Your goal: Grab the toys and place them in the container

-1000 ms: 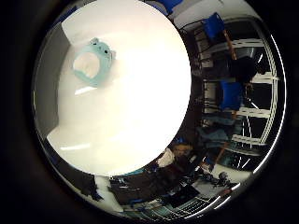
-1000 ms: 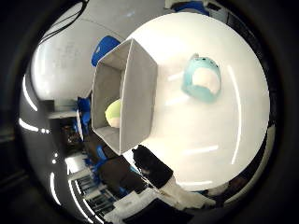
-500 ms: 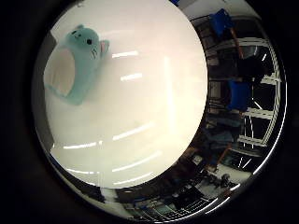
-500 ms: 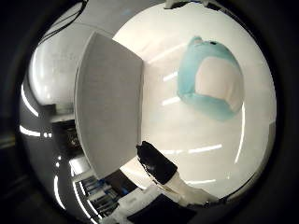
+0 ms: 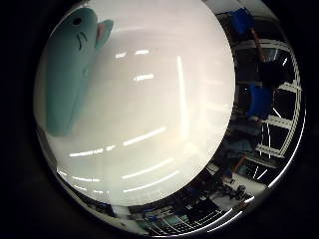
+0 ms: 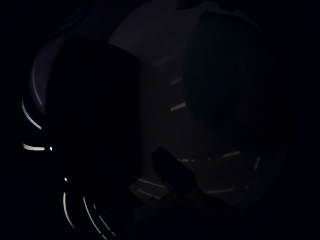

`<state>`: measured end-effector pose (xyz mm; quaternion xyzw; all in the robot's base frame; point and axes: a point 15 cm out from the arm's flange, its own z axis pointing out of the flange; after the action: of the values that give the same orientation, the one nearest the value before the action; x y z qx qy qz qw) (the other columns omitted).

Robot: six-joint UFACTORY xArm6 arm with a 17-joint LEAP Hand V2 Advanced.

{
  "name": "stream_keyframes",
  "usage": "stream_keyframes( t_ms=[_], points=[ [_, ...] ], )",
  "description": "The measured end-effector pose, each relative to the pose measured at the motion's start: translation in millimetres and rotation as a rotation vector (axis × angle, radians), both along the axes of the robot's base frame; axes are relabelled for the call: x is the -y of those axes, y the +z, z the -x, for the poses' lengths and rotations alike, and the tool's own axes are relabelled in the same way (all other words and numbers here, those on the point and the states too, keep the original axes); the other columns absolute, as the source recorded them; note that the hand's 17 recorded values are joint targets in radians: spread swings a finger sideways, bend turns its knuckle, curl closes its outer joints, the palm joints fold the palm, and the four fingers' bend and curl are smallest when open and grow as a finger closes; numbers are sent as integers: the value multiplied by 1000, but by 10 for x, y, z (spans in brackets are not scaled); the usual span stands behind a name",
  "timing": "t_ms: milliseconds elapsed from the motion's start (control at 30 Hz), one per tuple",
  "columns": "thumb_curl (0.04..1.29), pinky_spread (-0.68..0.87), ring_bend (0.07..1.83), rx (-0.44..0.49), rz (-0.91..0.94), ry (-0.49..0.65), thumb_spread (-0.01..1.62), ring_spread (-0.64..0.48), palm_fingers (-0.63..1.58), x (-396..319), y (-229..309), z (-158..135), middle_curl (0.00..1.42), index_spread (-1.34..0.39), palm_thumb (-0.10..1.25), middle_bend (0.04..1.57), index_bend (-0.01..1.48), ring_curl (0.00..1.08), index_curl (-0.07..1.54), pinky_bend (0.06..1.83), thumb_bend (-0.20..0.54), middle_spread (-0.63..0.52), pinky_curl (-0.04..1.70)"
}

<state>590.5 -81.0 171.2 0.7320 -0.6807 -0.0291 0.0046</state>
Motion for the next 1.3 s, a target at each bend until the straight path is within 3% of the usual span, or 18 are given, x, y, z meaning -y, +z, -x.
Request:
stream_keyframes(
  t_ms=[233,400,500,533,633,733,900,1133,1300],
  points=[
    [291,473,317,-14,0,-9,1134,184,274,52,-83,19,333,-428,542,251,151,262,273,420,-13,-21,276],
    [310,426,503,-25,12,-1,1107,48,462,74,-92,46,349,-448,622,291,155,296,258,449,-15,-99,270],
    [318,106,740,-34,43,18,1094,-153,765,115,-94,64,387,-458,662,389,132,353,238,562,-14,-197,269],
    [323,-146,843,-39,47,22,1091,-233,998,113,-91,74,430,-447,677,485,119,386,213,715,-15,-246,299],
    [328,-407,985,-67,47,26,1084,-296,1239,101,-97,145,559,-418,710,730,244,481,276,889,-15,-288,391],
    [332,-411,1103,-104,41,26,1084,-289,1262,102,-50,259,668,-388,738,906,540,549,433,1060,-15,-281,485],
    [355,-300,1270,-68,41,30,1108,-276,1122,171,208,257,822,-297,824,1134,1000,673,684,1289,-9,-251,655],
    [481,-210,1328,25,53,21,1109,-274,1053,192,847,263,890,-210,1031,1272,1159,785,776,1360,17,-198,827],
    [549,-185,1328,4,50,20,1099,-270,1038,141,1291,561,890,-191,1054,1295,1182,838,789,1319,-9,-177,939]
  ],
)
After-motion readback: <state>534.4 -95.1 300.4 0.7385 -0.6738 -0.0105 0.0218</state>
